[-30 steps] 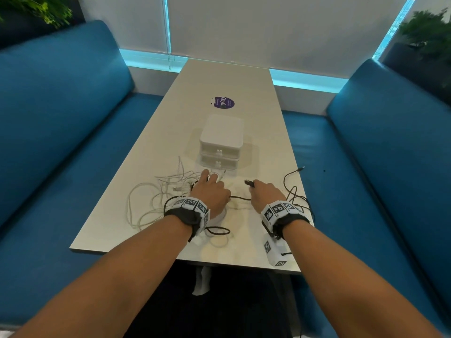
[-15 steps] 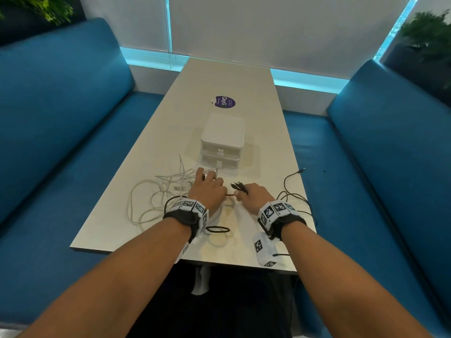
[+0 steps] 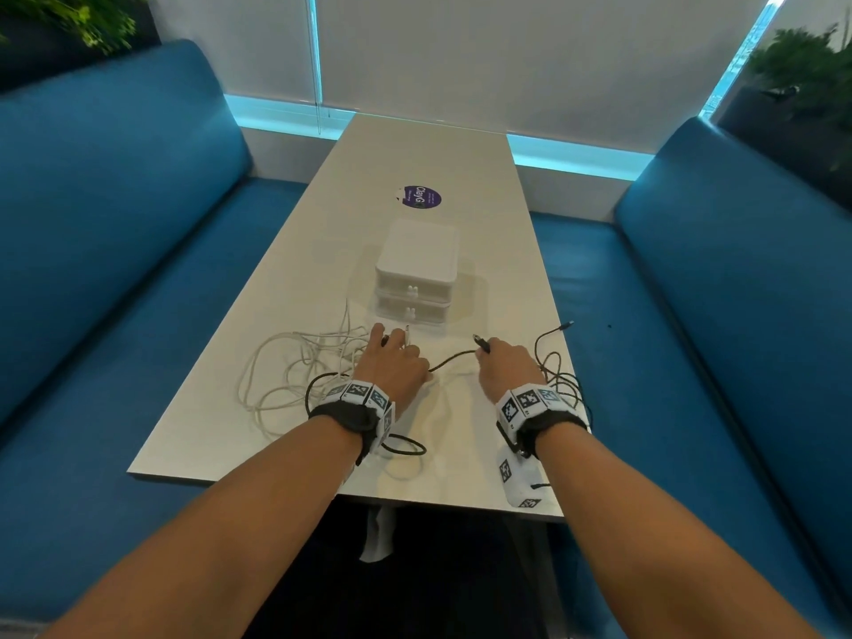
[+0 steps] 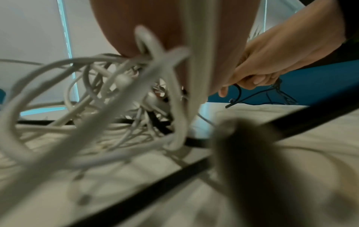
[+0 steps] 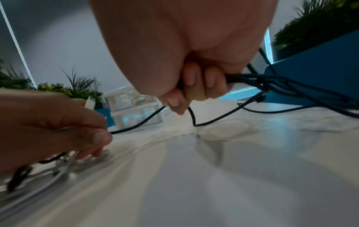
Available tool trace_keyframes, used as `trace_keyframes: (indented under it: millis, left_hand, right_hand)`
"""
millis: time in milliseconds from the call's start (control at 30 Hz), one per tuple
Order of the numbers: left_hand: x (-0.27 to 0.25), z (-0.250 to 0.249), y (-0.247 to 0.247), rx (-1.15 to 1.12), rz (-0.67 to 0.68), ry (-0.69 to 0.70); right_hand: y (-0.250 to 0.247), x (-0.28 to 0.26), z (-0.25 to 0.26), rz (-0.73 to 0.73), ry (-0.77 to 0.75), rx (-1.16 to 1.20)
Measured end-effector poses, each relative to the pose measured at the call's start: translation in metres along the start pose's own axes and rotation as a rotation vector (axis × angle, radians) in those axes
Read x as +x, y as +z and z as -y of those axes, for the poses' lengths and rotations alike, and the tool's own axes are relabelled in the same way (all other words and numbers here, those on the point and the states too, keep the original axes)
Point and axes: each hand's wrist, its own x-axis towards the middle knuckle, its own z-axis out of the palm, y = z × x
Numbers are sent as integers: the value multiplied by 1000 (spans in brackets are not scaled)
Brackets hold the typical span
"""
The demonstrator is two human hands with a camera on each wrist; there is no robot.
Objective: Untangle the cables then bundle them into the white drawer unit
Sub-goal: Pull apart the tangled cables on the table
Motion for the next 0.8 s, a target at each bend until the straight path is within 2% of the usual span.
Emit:
trace_keyframes:
  millis: [167, 267, 400, 467, 567, 700, 800]
  left_hand:
    - [2, 0, 2, 23, 45, -1]
    - [3, 0, 1, 10, 61, 5]
    - [4, 1, 0, -25, 16, -15]
    - [3, 1, 0, -35, 10, -14]
    - [3, 4, -2, -43, -15, 1]
    - [2, 21, -2, 18, 14, -14]
    - [0, 28, -4, 39, 19, -7]
  right_hand:
    - [12, -11, 18, -35, -93, 273]
    - [13, -13, 22, -18, -178, 289]
    - [14, -13, 23, 237, -227, 263]
    - [17, -14, 24, 316, -253, 235]
    - [19, -16, 25, 306, -258, 226]
    - [12, -14, 11, 266, -305, 102]
    - [6, -8, -5, 214, -249, -32]
